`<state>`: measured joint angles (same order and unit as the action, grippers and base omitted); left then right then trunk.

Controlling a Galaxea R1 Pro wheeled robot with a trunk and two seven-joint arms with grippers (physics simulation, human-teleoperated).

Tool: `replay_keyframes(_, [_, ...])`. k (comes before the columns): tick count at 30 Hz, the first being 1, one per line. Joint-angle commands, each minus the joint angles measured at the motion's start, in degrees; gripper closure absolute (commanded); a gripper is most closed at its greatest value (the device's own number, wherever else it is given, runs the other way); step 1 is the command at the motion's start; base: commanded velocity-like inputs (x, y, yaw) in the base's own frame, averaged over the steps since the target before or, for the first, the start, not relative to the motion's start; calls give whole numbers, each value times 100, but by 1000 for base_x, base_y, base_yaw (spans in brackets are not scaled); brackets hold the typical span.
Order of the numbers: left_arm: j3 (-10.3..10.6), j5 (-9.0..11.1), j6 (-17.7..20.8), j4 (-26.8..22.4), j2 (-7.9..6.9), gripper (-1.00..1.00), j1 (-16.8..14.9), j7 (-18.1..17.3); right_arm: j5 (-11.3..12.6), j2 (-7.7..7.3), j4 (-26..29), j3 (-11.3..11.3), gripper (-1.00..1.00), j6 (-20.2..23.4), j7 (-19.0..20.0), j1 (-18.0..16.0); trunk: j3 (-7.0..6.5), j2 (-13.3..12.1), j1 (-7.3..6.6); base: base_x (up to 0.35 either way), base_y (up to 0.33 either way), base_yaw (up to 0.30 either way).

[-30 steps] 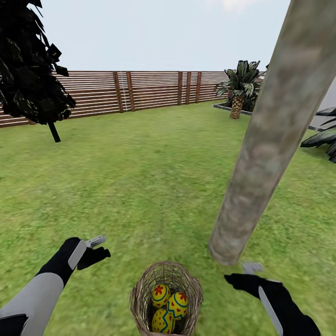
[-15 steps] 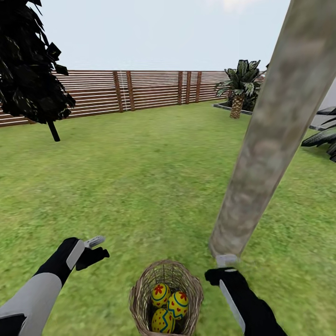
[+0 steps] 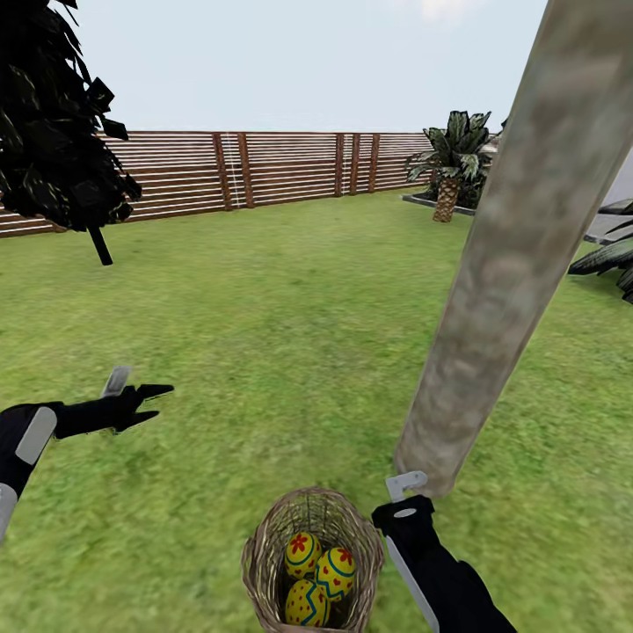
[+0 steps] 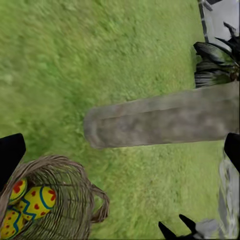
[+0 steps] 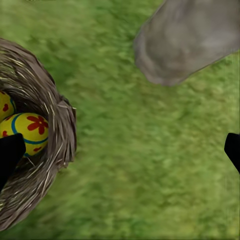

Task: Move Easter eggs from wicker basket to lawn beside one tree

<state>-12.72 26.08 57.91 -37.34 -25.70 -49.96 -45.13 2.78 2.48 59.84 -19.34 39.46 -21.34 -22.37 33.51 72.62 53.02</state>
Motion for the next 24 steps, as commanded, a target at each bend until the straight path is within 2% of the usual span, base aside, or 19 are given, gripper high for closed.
replay_keyframes(1, [-10, -39, 13, -3, 18, -100, -16, -256, 29, -2, 9, -15, -100, 26, -36, -5, 24, 45, 23, 0, 0, 0])
replay_keyframes(3, [16, -50, 13, -7, 101, -100, -44, -621, 38, -6, 58, -51, -100, 26, -3, -5, 60, 125, 67, 0, 0, 0])
replay_keyframes(5, [21, -46, 16, 16, 158, -100, -55, -745, 44, -9, 115, -245, -100, 26, 37, -5, 96, 205, 111, 0, 0, 0])
replay_keyframes(7, [21, -43, 19, 20, 194, -100, -58, -803, 42, -20, 142, -652, -100, 26, 61, -5, 132, 286, 154, 0, 0, 0])
replay_keyframes(8, [14, -42, 23, 17, 210, -100, -61, -868, 57, -36, 149, -950, -100, 26, 72, -5, 150, 326, 176, 0, 0, 0])
replay_keyframes(9, [10, -42, 23, 19, 221, -100, -64, -984, 69, -45, 148, -1139, -100, 26, 79, -5, 168, 366, 198, 0, 0, 0])
replay_keyframes(10, [9, -42, 22, 23, 228, -100, -63, -1083, 77, -45, 146, -1218, -100, 26, 84, -5, 186, 406, 220, 0, 0, 0])
replay_keyframes(13, [7, -41, 21, -14, 236, -100, -67, -1359, 83, -33, 145, -1340, -100, 22, 116, -5, 239, 526, 286, 0, 0, 0])
replay_keyframes(18, [2, -35, 27, -29, 235, -100, -79, -1494, 82, -48, 157, -1371, -100, 33, 375, -5, 329, 727, 396, 0, 0, 0])
replay_keyframes(21, [-8, -33, 27, -19, 225, -100, -76, -1512, 89, -45, 156, -1371, -100, 45, 930, -5, 383, 847, 462, 0, 0, 0])
replay_keyframes(24, [-10, -33, 27, -19, 235, -100, -75, -1521, 84, -51, 159, -1369, -100, 56, 1155, -5, 437, 967, 528, 0, 0, 0])
